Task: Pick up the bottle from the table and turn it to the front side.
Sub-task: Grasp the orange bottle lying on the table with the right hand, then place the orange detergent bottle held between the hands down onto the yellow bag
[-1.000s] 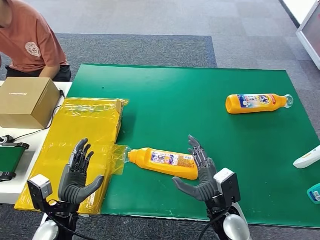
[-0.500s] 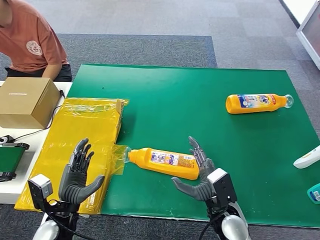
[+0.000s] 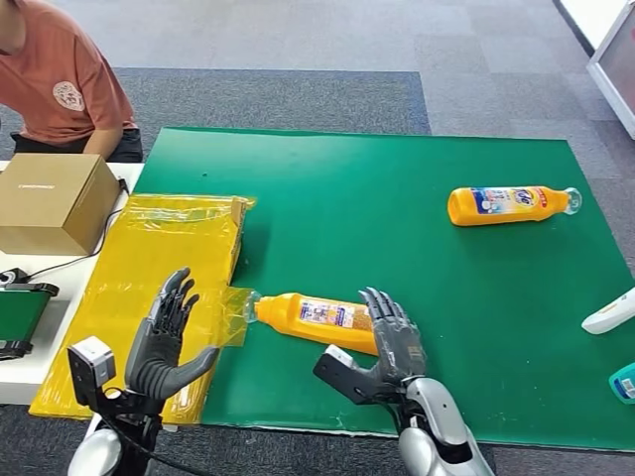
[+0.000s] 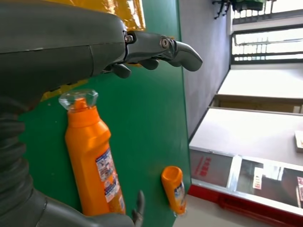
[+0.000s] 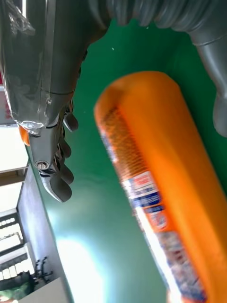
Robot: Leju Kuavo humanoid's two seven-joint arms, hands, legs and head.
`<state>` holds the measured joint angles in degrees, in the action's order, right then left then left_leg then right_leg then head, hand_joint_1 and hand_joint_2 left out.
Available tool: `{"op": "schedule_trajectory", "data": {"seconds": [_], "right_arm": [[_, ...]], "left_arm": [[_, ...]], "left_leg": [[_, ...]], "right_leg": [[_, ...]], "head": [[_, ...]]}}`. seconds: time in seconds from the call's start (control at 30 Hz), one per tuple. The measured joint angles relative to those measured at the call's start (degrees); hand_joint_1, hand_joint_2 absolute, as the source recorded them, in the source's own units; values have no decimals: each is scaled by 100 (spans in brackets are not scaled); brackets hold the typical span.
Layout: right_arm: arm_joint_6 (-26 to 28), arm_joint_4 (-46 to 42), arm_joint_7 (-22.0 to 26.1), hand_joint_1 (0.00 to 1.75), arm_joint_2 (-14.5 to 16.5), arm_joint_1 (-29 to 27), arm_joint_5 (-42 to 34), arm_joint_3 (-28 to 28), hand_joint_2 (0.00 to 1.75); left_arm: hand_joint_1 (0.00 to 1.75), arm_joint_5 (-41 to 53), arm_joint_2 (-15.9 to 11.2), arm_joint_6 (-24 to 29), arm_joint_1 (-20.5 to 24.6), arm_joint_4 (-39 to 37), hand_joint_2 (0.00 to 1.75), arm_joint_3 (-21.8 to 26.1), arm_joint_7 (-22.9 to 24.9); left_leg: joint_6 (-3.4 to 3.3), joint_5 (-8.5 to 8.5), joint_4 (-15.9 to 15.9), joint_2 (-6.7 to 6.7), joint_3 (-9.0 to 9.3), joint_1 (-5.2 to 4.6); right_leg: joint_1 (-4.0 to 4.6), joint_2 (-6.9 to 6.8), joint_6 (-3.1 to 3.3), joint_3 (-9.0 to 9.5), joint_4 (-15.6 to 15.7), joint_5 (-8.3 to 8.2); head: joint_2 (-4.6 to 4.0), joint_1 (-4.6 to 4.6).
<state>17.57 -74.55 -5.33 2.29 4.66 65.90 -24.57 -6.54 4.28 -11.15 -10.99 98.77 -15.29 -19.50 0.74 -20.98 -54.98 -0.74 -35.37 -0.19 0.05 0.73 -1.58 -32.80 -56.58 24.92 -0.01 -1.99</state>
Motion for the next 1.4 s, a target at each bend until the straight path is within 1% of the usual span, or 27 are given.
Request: {"op": "schedule_trajectory", "data": {"seconds": [0.17, 0.3, 0.43, 0.6, 0.7, 0.73, 0.8, 0.93, 1.0, 1.2, 1.23, 1.3, 1.33, 1.4], "right_arm": [[12, 1168, -28, 0, 156, 593, 305, -155, 175], [-36, 1832, -27, 0, 297, 1057, 433, -243, 175], [-91, 2356, 5, 175, 438, 1436, 485, -338, 175], [-180, 2638, 160, 175, 524, 1672, 274, -383, 175], [-254, 2641, 358, 175, 532, 1701, -137, -369, 175], [-334, 2613, 486, 175, 533, 1694, -418, -346, 175], [-650, 2483, 798, 175, 534, 1646, -1238, -240, 175], [-1472, 1981, 1359, 175, 526, 1359, -3327, 123, 175], [-1755, 1638, 1544, 175, 505, 1203, -4301, 369, 175], [-2437, 679, 1922, 175, 409, 828, -6691, 1066, 175], [-2492, 533, 1967, 175, 401, 763, -6979, 1153, 175], [-2515, 259, 2038, 175, 388, 635, -7321, 1282, 175], [-2480, 130, 2074, 175, 381, 570, -7359, 1322, 175], [-2326, -89, 2165, 175, 372, 456, -7205, 1346, 175]], "left_arm": [[0, -10, 66, -185, 224, 15, 175, -25, 55], [0, -53, 92, -271, 342, 14, 175, -50, 66], [0, -83, 115, -341, 419, 13, 175, -75, 74], [0, -110, 119, -382, 432, 13, 175, -110, 74], [0, -130, 119, -384, 424, 13, 175, -108, 74], [0, -135, 119, -382, 418, 13, 175, -107, 72], [0, -145, 117, -372, 396, 13, 175, -103, 50], [0, -196, 99, -340, 335, 13, 175, -96, -56], [0, -227, 76, -326, 312, 13, 175, -92, -128], [0, -355, 3, -245, 286, 13, 175, -73, -290], [0, -406, -6, -229, 281, 13, 175, -67, -302], [0, -555, -18, -196, 270, 13, 175, -51, -308], [0, -666, -21, -186, 266, 13, 175, -42, -292], [0, -969, -21, -199, 273, 13, 175, -22, -184]], "left_leg": [[1, 7, 0, 1, 3, 0], [3, 8, 0, 3, 6, 1], [3, 10, 0, 4, 8, 2], [2, 13, 0, 4, 8, 2], [1, 14, 0, 4, 8, 1], [1, 14, 0, 4, 8, 1], [1, 13, -1, 3, 7, 1], [0, 13, -1, 1, 0, 1], [0, 13, -1, 1, -2, 1], [-1, 11, -1, 0, -2, 0], [-2, 11, -1, 0, -2, 0], [-1, 11, -1, 1, -2, 0], [-1, 11, -1, 1, -2, 0], [-1, 11, -1, 1, -2, 0]], "right_leg": [[0, 2, -1, 0, 0, -8], [1, 3, 2, 1, 0, -11], [1, 4, 3, 1, 0, -15], [1, 4, 0, 1, 0, -18], [1, 4, -1, 2, 0, -18], [0, 3, -1, 3, 0, -18], [0, 3, -1, 2, 0, -18], [0, 1, -2, -4, 0, -17], [0, 0, -2, -6, 0, -17], [-2, 1, -3, -6, 0, -17], [-2, 1, -3, -5, 0, -17], [-2, 1, -2, -6, 0, -17], [-2, 1, -2, -6, 0, -17], [-1, 1, -2, -7, 0, -17]], "head": [[0, 0], [1, -1], [0, -1], [1, 0], [-1, -1], [-1, -1], [0, -1], [0, -1], [1, -1], [1, 0], [0, 0], [0, 0], [0, 0], [0, -1]]}}
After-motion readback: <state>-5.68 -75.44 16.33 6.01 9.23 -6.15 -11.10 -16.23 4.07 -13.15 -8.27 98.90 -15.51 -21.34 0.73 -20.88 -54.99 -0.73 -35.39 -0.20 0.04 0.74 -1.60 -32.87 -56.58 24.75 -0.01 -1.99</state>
